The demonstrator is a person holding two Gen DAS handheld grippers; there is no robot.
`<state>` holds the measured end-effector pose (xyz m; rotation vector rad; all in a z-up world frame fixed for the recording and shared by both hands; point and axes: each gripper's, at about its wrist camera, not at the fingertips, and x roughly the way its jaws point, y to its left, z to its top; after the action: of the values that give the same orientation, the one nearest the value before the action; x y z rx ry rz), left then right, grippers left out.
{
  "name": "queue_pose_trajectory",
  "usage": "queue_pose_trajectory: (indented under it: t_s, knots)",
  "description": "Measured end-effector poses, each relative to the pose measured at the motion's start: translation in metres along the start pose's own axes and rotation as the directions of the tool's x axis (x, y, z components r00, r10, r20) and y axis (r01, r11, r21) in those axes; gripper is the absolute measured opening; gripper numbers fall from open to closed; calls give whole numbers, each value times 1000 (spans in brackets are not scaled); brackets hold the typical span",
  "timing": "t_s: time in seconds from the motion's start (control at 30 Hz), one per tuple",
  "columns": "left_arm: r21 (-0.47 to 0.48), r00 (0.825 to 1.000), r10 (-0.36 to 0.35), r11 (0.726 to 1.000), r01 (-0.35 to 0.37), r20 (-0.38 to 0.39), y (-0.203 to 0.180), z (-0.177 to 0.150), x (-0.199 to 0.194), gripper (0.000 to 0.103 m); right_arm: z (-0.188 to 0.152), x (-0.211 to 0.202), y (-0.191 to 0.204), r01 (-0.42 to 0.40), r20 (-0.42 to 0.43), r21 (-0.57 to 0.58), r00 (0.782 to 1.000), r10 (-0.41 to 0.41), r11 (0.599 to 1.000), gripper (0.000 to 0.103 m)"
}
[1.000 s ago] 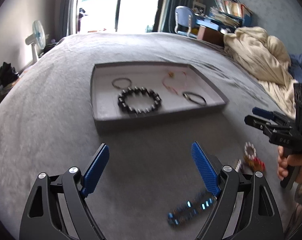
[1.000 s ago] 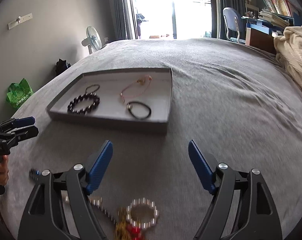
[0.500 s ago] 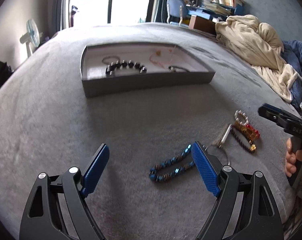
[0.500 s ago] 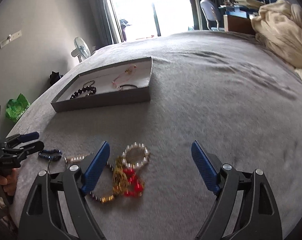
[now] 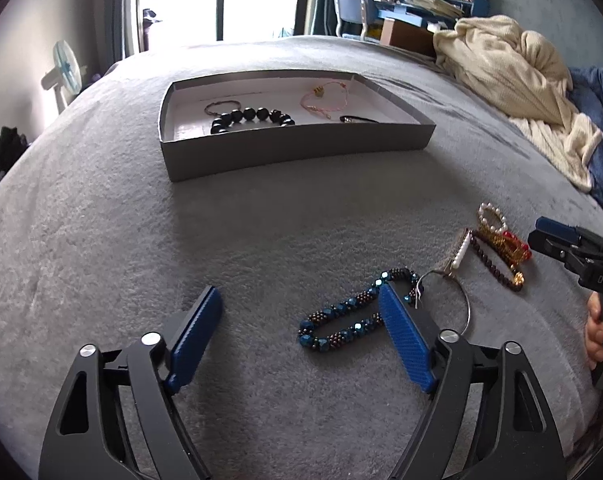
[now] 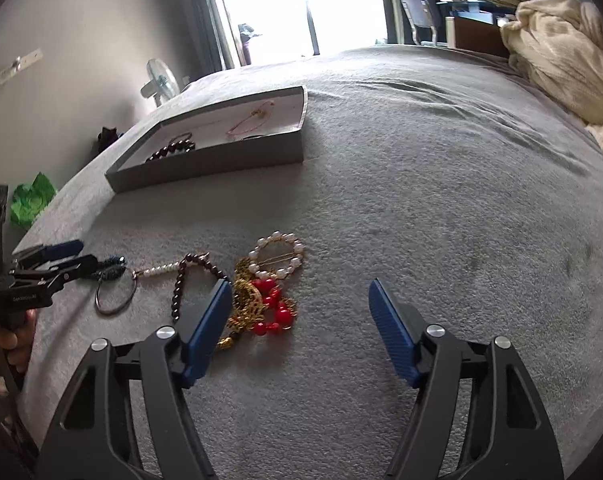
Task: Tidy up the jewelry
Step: 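Withdraw both open tools from the tray toward the remaining jewelry, then close the left tool on the blue beaded bracelet while the right tool grasps the red tassel earring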
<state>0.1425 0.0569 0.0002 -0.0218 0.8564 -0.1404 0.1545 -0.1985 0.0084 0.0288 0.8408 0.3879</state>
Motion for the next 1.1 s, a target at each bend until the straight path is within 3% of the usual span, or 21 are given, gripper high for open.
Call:
queue_pose_trajectory:
  t_s: [0.17, 0.33, 0.47, 0.63, 0.9, 1.1]
  knots:
    - [16, 1000, -4, 1000, 4, -4, -2, -1, 1, 66, -1, 5, 12, -22, -34, -57, 999, 20, 998, 59]
    - [17, 1000, -6, 1000, 6, -2, -3, -1, 1, 65, -1, 15, 20, -36, -81, -99, 996, 28, 994, 52]
    - [15, 1000, -7, 1000, 7, 0, -2, -2, 1, 65, -2, 19, 19, -42, -100, -97, 994, 33, 994, 37]
    - [14, 1000, -9, 1000, 9, 2, -2, -2, 0, 65, -2, 15, 18, -57, -82, -90, 995, 49, 994, 35]
    - [8, 1000, -24, 1000, 24, -3, 0, 0, -1, 65, 0, 5, -4, -63, -28, 18, 998, 64, 998, 35]
    - [92, 999, -24, 995, 27, -44, -9, 6, 5, 64, -2, 6, -9, -73, -30, 49, 997, 74, 996, 35]
